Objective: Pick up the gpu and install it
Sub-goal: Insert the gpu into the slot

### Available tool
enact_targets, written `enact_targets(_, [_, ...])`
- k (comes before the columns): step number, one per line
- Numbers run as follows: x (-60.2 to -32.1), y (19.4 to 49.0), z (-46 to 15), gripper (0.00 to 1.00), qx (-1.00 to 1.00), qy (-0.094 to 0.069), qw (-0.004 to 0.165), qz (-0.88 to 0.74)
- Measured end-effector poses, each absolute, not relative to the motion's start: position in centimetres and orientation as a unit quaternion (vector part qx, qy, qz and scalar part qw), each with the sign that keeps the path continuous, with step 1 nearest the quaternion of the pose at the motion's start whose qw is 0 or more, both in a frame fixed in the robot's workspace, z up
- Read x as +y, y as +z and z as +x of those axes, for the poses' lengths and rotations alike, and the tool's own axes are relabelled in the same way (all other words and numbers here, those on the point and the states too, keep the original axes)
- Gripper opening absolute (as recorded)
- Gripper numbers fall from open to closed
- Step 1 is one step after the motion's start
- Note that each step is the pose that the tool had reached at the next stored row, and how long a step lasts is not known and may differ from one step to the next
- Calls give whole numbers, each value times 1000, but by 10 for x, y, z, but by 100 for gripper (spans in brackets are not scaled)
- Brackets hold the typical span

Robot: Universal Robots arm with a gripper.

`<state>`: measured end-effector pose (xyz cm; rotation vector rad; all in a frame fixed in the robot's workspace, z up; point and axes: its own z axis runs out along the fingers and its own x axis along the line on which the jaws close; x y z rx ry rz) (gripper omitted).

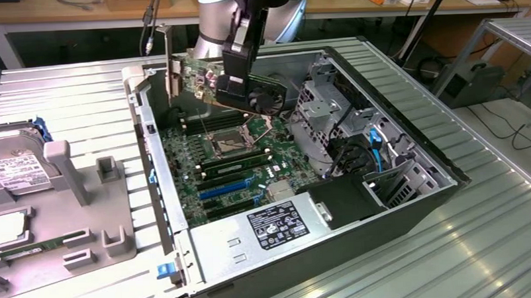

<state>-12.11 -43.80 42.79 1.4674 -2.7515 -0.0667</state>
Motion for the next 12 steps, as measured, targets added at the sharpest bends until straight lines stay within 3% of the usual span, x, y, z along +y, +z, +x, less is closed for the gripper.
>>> enact_targets(12, [-438,428,-121,27,-845,-20,13,534])
